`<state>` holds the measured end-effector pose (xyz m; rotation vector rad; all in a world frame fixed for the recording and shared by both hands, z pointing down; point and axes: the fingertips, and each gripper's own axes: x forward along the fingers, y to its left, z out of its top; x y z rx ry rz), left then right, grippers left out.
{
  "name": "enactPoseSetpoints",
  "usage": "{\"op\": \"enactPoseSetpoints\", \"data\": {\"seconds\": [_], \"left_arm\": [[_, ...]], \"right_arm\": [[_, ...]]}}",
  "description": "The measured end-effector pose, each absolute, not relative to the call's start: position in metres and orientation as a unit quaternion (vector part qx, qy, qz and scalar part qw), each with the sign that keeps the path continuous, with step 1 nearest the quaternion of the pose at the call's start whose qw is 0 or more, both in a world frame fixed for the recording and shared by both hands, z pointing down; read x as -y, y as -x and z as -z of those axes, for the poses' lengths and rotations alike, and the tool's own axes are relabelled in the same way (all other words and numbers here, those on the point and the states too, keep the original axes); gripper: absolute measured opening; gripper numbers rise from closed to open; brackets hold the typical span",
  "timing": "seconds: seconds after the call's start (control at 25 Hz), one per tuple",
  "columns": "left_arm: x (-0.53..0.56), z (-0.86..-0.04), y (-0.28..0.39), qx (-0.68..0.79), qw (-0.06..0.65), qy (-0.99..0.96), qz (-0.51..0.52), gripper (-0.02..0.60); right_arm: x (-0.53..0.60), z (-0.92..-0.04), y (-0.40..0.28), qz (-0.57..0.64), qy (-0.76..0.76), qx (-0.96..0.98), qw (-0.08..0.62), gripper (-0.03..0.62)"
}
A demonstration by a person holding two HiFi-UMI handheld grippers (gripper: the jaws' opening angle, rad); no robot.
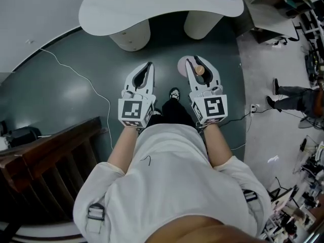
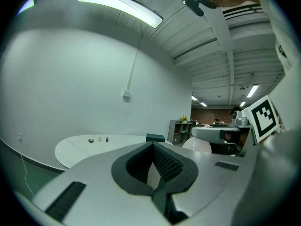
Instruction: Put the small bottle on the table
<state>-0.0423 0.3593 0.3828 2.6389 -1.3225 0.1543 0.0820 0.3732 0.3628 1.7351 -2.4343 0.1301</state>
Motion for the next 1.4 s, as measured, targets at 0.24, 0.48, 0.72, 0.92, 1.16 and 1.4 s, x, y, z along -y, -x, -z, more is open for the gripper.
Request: {"op": "enactPoseSetpoints", "data": {"seconds": [0.24,0.48,0.72,0.92,1.16,1.4], "left_arm": [[-0.313,-0.377,0.014,0.451,0.091,-0.886,-0.060,0.012],[-0.282,-0.379,-0.009,0.468,0.094,-0.876,-0.067,0.012],[-0.257,-0.391,-0.027,0.484,0.106,-0.865,-0.072,0.012],[-0.235,-0.398,-0.027,0.491,0.110,-0.861,-0.077,0.012],[-0.196,-0.406,-0.022,0.498,0.118,-0.856,-0.073,0.012],[-0.136,-0.414,-0.015,0.491,0.123,-0.860,-0.071,0.012]], "right_arm": [[-0.324,-0.355,-0.104,-0.038,-0.560,0.825,0.063,0.097],[-0.288,-0.358,-0.127,-0.033,-0.546,0.834,0.066,0.097],[-0.259,-0.370,-0.150,-0.042,-0.534,0.841,0.076,0.097],[-0.236,-0.374,-0.158,-0.044,-0.534,0.841,0.080,0.097],[-0.199,-0.385,-0.155,-0.055,-0.528,0.843,0.088,0.097],[-0.147,-0.392,-0.147,-0.058,-0.531,0.840,0.098,0.097]]}}
